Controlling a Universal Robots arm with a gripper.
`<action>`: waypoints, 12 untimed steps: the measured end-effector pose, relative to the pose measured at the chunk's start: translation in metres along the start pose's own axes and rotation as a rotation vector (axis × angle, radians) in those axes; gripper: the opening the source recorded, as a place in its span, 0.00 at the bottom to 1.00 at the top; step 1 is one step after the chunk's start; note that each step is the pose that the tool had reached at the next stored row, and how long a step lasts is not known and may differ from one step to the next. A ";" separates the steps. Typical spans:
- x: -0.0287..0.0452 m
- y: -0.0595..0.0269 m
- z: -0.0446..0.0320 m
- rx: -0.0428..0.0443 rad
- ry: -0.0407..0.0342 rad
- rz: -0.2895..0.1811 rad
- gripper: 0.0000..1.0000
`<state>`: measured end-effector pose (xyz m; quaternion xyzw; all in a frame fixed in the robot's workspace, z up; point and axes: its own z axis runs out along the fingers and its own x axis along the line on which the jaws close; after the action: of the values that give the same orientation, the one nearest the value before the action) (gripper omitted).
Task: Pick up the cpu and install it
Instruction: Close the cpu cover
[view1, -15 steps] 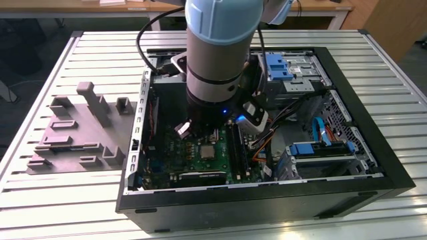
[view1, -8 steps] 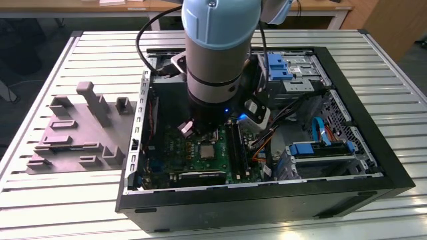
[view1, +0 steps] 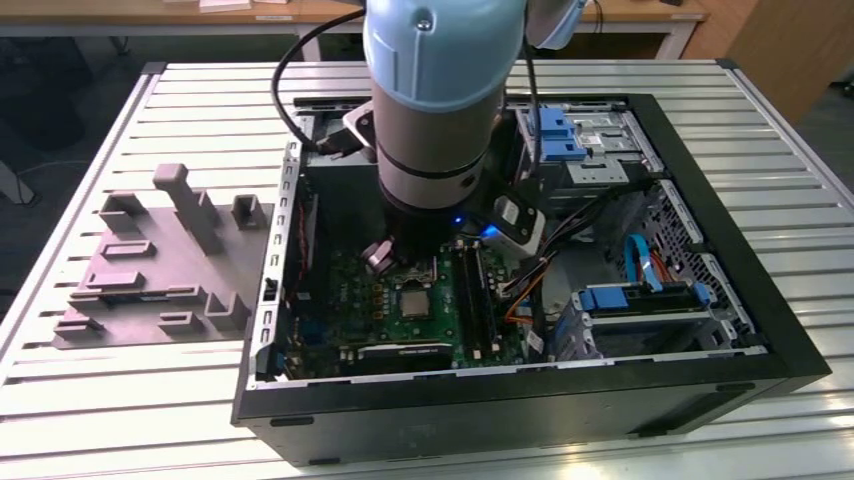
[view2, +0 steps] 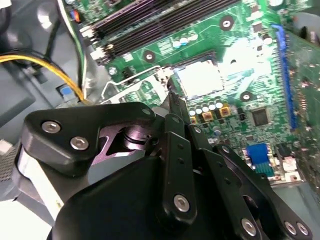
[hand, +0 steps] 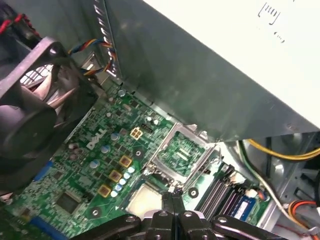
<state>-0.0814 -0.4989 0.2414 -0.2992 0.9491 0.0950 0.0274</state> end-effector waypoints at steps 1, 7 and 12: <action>0.0000 -0.0001 0.0001 -0.0059 -0.0044 -0.005 0.11; 0.0004 -0.0009 0.0028 -0.0120 -0.0037 -0.081 0.11; -0.0040 -0.0039 0.0050 -0.0170 0.0038 -0.124 0.11</action>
<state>-0.0759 -0.4989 0.2363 -0.3578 0.9279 0.1006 0.0289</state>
